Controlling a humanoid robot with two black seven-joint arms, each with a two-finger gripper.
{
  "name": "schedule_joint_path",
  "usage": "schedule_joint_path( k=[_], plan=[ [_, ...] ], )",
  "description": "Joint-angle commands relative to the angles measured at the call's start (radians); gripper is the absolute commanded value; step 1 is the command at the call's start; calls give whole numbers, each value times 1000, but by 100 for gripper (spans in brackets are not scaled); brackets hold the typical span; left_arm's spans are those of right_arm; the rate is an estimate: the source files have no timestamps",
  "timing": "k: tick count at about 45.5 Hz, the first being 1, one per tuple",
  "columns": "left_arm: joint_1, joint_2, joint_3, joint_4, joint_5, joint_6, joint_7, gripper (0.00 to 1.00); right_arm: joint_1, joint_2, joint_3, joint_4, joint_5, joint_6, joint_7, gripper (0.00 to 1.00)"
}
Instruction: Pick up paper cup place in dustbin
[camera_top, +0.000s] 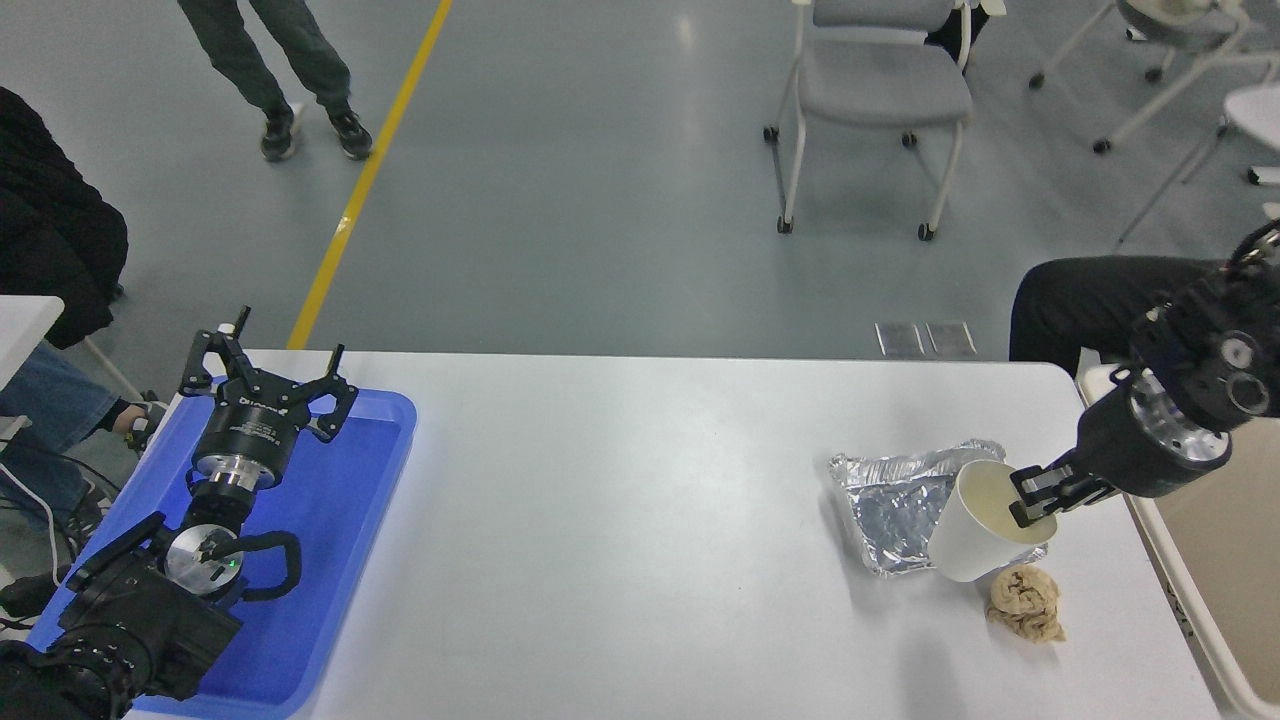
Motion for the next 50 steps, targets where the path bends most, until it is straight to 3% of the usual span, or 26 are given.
schedule_joint_path(
  k=[1,19,28,41,50],
  plan=[
    [2,4,0,-3,1,0,1,100,320,22,-97,56,25,126,0,0],
    [5,9,-2,-3,0,0,0,100,380,22,-118,51,22,126,-16,0],
    [5,9,0,-3,0,0,0,100,371,-30,-200,-49,2,126,-10,0],
    [5,7,0,-3,0,0,-2,100,227,-183,-209,-294,-200,126,3,0],
    [4,7,0,-3,0,0,-2,100,-6,-281,-68,-463,-289,126,3,0]
  ],
)
